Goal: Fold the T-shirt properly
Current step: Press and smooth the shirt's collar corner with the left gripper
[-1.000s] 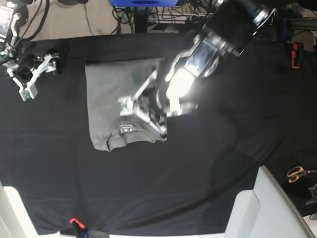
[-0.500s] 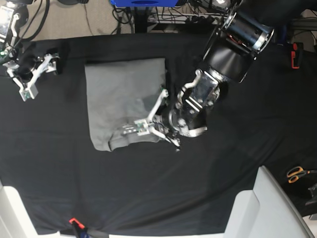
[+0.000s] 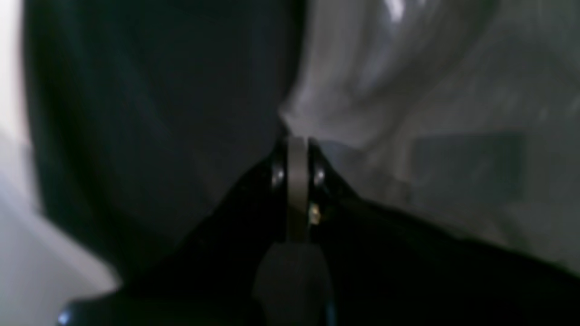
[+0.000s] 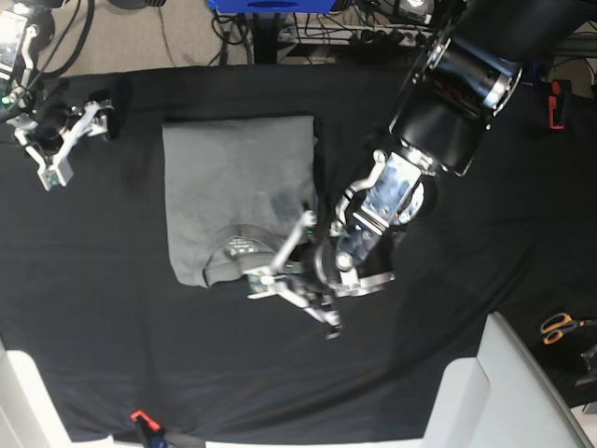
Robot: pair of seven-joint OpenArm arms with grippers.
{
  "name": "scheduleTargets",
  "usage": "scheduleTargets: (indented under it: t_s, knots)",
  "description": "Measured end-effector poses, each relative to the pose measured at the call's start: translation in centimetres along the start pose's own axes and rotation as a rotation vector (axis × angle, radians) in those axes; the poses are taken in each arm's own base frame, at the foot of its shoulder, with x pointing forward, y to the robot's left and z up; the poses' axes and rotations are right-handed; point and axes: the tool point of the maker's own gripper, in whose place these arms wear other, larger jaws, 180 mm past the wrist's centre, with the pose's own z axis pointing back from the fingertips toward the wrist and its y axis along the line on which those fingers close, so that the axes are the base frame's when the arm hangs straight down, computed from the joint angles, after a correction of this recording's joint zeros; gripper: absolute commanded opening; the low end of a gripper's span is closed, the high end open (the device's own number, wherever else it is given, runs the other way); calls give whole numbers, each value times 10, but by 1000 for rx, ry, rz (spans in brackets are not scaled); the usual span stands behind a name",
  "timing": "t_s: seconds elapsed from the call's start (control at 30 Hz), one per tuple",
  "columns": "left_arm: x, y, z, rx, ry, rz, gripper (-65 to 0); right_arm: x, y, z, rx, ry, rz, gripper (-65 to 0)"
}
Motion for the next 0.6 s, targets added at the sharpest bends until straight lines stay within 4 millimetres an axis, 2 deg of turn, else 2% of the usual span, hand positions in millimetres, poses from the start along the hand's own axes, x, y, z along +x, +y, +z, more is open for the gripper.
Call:
scheduleTargets:
  t_s: [0.07,0.13,0.2,0.3,0.37,0.43,0.5,0.6]
  knots:
    - [17,-5,13,29,-36,-9,-650,2,-2,3,-11,-1,11,-135]
    - [24,-18,24,37,-45,-14,-650,5,0,7,-13,-19,23,-135]
    - [29,-40,34,25,-55,-18,-650,4,0,9,-18,-18,29,-135]
    - [34,-87,39,-45,-82,-25,-650,6,0,9,-17,-23,29,-135]
    - [25,-132,39,-137,-73,7,-650,7,-1,10,-19,-27,28,-135]
    - [11,-159,40,-194,-42,18,-650,7,-1,10,-21,-25,29,-140]
    - [0,-169,42,-208,-13,17,-650,7,-1,10,-20,-26,29,-200]
    - [-11,-170,43,-210,9,12,-650,10,-1,9,-20,-33,29,-404]
